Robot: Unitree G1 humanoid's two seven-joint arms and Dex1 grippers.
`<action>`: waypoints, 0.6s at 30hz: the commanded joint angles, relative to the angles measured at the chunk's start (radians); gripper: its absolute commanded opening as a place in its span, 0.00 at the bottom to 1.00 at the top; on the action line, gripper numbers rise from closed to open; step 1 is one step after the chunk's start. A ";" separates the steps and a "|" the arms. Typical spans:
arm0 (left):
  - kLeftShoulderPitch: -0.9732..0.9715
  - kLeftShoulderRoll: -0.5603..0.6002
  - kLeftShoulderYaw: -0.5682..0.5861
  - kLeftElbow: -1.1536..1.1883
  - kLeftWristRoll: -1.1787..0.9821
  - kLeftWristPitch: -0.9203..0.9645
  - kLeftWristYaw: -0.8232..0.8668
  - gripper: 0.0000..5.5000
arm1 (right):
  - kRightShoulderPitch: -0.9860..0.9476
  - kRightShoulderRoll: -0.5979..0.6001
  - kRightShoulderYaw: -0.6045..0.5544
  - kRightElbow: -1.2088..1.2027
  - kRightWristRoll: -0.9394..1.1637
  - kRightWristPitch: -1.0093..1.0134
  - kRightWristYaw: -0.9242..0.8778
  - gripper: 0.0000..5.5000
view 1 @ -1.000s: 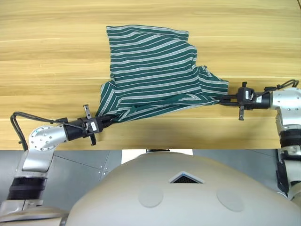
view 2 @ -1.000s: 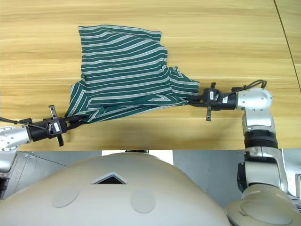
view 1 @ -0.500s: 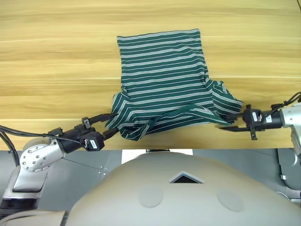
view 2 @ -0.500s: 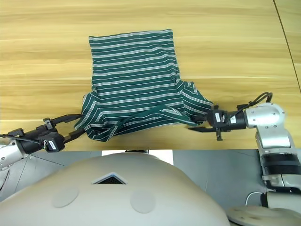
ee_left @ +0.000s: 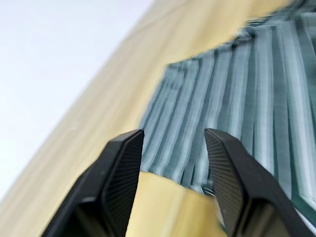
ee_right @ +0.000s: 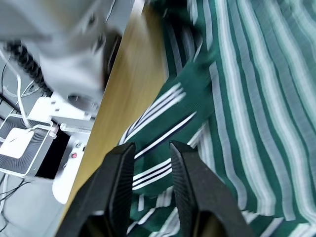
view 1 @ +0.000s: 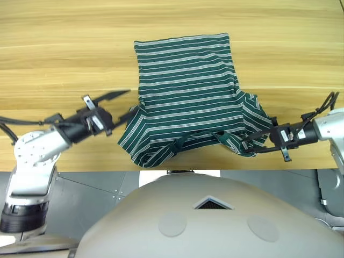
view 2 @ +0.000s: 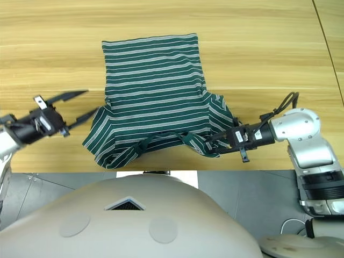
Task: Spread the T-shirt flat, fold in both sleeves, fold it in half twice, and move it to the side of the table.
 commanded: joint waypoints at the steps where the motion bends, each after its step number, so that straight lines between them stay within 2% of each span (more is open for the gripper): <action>1: -0.092 -0.008 0.046 -0.001 -0.049 0.148 0.045 0.39 | -0.201 -0.008 -0.047 0.050 0.139 0.108 0.049 0.24; 4: -0.139 -0.032 -0.007 0.001 0.005 0.221 0.089 0.39 | -0.289 0.087 -0.002 0.110 0.073 0.110 -0.031 0.24; 9: -0.277 -0.102 -0.290 0.113 0.194 0.365 0.114 0.39 | -0.299 0.237 0.183 0.140 -0.152 0.076 -0.178 0.24; 13: -0.368 -0.142 -0.427 0.185 0.236 0.455 0.062 0.39 | -0.231 0.232 0.236 0.081 -0.183 0.059 -0.176 0.24; 18: -0.446 -0.196 -0.478 0.267 0.243 0.538 0.047 0.39 | -0.167 0.169 0.245 0.028 -0.187 0.026 -0.137 0.24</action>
